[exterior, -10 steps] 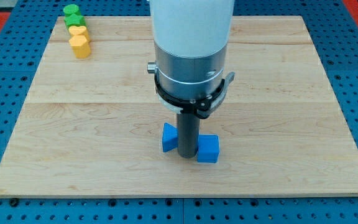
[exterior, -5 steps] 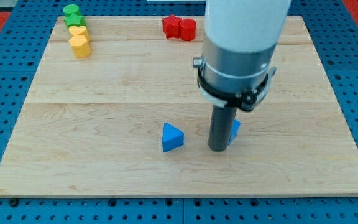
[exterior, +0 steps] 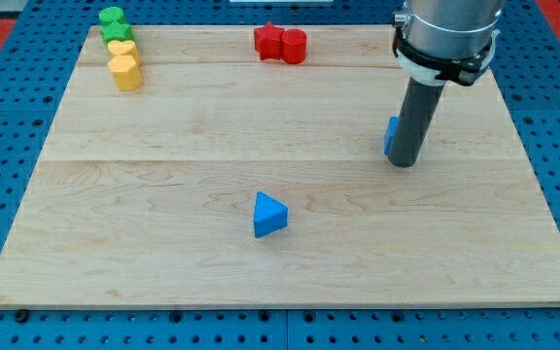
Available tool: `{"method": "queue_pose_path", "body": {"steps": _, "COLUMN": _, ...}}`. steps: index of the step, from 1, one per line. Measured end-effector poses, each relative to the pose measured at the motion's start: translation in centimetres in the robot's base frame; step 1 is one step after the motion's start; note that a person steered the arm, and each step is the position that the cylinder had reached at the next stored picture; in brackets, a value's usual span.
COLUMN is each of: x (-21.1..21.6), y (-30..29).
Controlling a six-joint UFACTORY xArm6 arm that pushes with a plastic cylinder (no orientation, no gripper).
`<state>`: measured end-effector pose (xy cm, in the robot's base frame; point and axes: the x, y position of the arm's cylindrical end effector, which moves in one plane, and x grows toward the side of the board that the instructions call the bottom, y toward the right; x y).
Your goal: Push the blue cube to the center top
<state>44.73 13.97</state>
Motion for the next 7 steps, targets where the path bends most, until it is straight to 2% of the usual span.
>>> {"method": "queue_pose_path", "body": {"steps": 3, "x": 1.0, "y": 1.5}}
{"method": "queue_pose_path", "body": {"steps": 5, "x": -5.2, "y": 0.9}}
{"method": "queue_pose_path", "body": {"steps": 7, "x": -8.9, "y": -3.4}}
